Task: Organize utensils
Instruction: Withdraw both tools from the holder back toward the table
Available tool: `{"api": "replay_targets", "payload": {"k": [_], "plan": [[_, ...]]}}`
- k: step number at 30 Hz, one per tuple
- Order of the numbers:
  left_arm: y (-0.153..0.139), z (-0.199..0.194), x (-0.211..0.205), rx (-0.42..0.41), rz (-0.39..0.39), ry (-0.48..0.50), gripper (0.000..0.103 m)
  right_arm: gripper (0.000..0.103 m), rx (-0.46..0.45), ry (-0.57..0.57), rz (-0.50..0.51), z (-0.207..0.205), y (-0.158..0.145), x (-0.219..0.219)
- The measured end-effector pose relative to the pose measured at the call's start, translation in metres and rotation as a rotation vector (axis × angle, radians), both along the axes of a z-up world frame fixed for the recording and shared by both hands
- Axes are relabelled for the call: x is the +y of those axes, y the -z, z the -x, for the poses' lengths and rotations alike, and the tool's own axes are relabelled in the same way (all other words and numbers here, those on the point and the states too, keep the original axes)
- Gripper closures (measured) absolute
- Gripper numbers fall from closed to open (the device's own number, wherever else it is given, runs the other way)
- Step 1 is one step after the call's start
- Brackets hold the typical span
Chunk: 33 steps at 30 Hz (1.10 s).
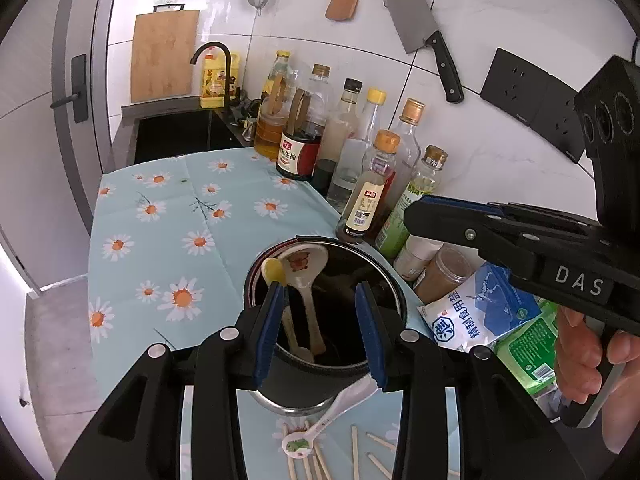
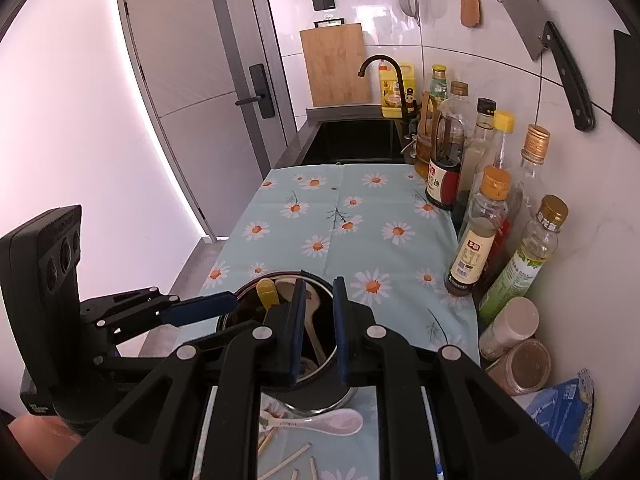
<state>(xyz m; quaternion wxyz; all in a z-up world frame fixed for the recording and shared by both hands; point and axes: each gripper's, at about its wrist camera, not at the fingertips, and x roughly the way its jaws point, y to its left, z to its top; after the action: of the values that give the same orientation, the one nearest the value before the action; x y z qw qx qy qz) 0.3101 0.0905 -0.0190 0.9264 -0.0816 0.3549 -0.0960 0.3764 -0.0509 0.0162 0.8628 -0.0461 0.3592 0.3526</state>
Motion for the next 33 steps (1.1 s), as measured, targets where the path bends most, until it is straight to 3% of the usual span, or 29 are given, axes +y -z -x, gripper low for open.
{"api": "replay_targets", "payload": {"k": [7, 8, 15, 22, 33], "plan": [[-0.015, 0.026, -0.010, -0.005, -0.034, 0.015, 0.067, 0.087, 0.010, -0.036, -0.012, 0.012, -0.004, -0.015], [-0.016, 0.031, -0.012, -0.002, -0.044, 0.014, 0.067, 0.083, 0.016, -0.045, -0.013, 0.014, -0.004, -0.017], [-0.011, 0.062, -0.012, 0.058, -0.072, -0.006, 0.067, 0.079, 0.053, -0.106, 0.023, 0.032, 0.007, -0.032], [0.014, 0.088, -0.007, 0.147, -0.087, -0.044, 0.067, 0.079, 0.114, -0.127, 0.034, 0.042, 0.031, -0.045], [0.077, 0.113, -0.001, 0.320, -0.090, -0.076, 0.067, 0.079, 0.347, -0.060, -0.008, 0.026, 0.108, -0.060]]}}
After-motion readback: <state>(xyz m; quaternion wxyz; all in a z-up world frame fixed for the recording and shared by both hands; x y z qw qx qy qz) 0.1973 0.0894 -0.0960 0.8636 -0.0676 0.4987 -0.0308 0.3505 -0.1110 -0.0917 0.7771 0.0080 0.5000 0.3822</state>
